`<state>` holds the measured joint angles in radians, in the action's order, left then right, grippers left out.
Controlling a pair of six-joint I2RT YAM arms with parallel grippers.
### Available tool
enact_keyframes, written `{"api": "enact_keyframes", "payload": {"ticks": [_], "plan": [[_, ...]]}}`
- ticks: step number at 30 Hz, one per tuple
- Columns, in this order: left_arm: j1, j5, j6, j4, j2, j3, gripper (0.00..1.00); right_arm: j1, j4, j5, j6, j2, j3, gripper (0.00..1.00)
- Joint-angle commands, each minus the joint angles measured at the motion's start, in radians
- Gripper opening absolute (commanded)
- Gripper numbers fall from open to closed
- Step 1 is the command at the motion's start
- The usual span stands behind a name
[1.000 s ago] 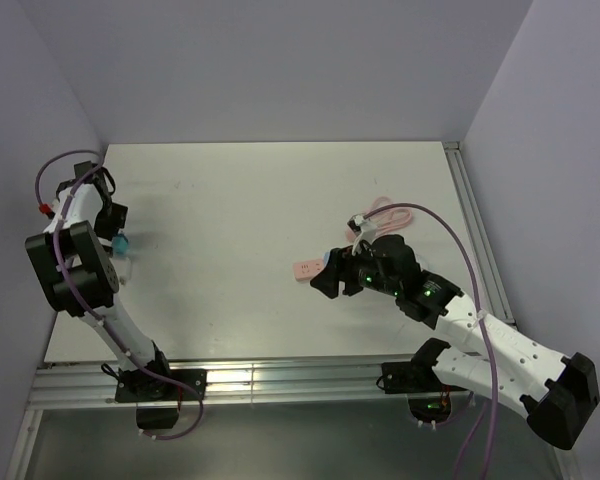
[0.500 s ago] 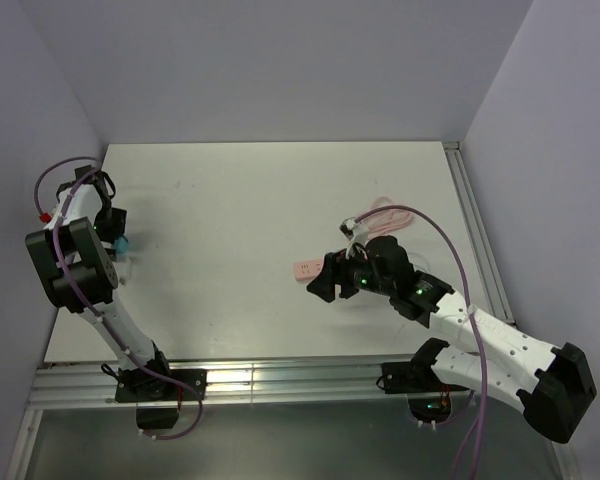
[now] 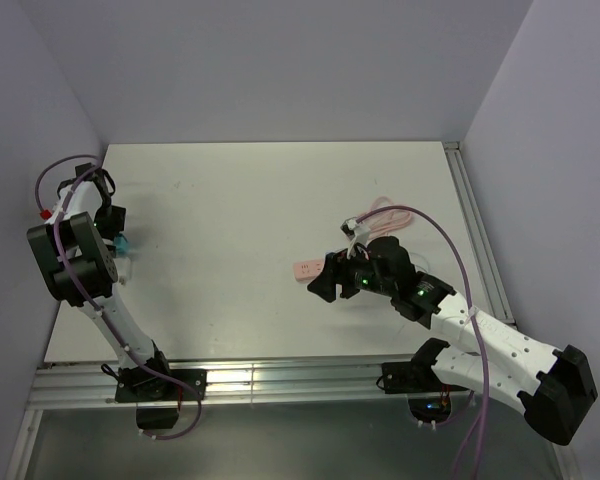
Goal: Insert the plug
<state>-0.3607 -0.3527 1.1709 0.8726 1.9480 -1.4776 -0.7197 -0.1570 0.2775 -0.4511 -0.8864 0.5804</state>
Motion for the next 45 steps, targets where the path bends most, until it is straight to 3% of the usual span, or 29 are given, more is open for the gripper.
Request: {"api": "enact_keyframes", "payload": {"ticks": [1, 14, 20, 26, 27, 32, 34, 40, 45], "plan": [[-0.007, 0.004, 0.0, -0.029, 0.015, -0.013, 0.85, 0.008, 0.039, -0.012, 0.014, 0.009, -0.007, 0.74], [-0.009, 0.027, 0.016, -0.043, 0.06, -0.032, 0.77, 0.011, 0.036, -0.024, 0.011, 0.006, -0.011, 0.74], [-0.011, 0.026, 0.009, -0.047, 0.057, -0.024, 0.64, 0.012, 0.031, -0.027, 0.011, 0.012, -0.011, 0.74], [-0.011, 0.069, -0.037, -0.102, 0.003, 0.013, 0.43, 0.014, 0.033, -0.023, 0.006, 0.004, -0.008, 0.73], [-0.011, 0.076, -0.065, -0.109, -0.02, 0.016, 0.33, 0.014, 0.03, -0.027, 0.008, 0.003, -0.004, 0.73], [0.0, 0.141, -0.178, -0.226, -0.15, 0.089, 0.1, 0.014, 0.001, -0.046, 0.009, 0.015, 0.021, 0.73], [0.014, 0.237, -0.247, -0.282, -0.234, 0.138, 0.01, 0.017, -0.012, -0.041, 0.009, 0.017, 0.038, 0.73], [0.114, 0.578, -0.323, -0.452, -0.44, 0.261, 0.0, 0.02, -0.009, 0.003, 0.037, 0.0, 0.098, 0.78], [0.294, 0.885, -0.246, -0.66, -0.544, 0.356, 0.0, 0.02, 0.062, 0.071, 0.078, -0.028, 0.147, 0.82]]}}
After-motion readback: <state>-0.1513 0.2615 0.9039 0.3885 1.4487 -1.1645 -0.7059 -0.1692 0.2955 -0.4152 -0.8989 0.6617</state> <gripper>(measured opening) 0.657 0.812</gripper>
